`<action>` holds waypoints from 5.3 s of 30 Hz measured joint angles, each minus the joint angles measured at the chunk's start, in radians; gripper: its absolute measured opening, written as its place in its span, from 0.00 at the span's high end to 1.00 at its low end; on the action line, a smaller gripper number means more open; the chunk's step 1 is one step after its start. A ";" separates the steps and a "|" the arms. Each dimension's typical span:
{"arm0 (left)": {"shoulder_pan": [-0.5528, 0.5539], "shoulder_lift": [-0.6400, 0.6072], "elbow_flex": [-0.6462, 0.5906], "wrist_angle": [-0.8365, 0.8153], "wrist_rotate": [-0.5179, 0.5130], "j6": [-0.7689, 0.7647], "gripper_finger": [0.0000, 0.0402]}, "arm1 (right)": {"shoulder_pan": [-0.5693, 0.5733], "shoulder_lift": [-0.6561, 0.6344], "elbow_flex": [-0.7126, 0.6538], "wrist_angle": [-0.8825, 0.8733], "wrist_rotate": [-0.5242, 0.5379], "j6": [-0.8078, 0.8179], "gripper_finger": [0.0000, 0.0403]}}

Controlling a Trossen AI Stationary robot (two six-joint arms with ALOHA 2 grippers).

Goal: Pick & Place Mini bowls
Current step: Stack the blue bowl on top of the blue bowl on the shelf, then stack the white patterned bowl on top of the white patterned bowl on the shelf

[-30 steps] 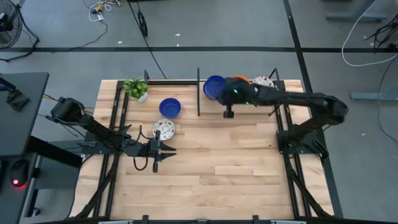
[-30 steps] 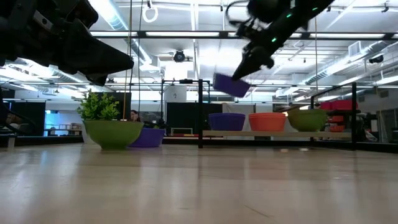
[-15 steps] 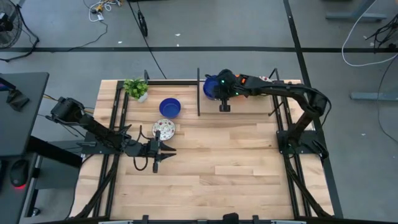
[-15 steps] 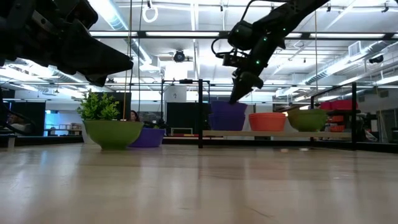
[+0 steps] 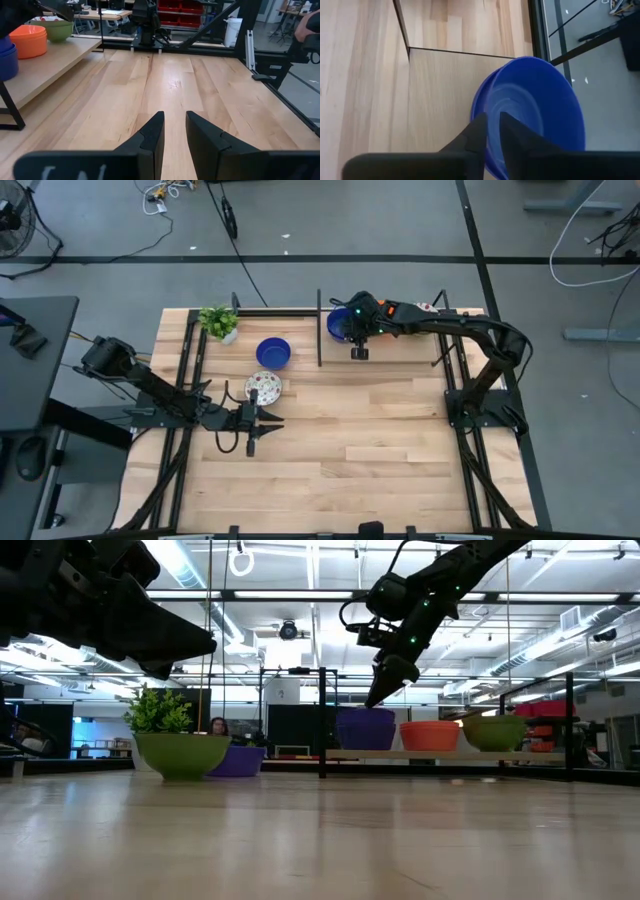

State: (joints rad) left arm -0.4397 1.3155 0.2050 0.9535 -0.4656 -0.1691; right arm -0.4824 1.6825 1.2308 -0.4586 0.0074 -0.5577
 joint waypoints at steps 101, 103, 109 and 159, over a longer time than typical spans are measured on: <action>0.119 0.094 0.497 -0.765 0.473 0.204 0.97 | 0.890 -0.256 -0.465 0.786 0.145 0.468 0.92; 0.120 0.109 0.520 -0.769 0.507 0.223 0.97 | 0.853 -0.253 -0.459 0.828 0.055 0.424 0.85; 0.121 0.208 0.593 -0.772 0.574 0.261 0.96 | 0.722 -0.213 -0.355 0.704 -0.229 0.359 0.61; 0.144 0.285 0.662 -0.703 0.492 0.315 0.65 | 0.717 -0.046 -0.269 0.355 -0.264 0.322 0.98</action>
State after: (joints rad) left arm -0.2957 1.6000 0.8673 0.2500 0.0261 0.1463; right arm 0.2346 1.6363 0.9615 -0.1036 -0.2562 -0.2357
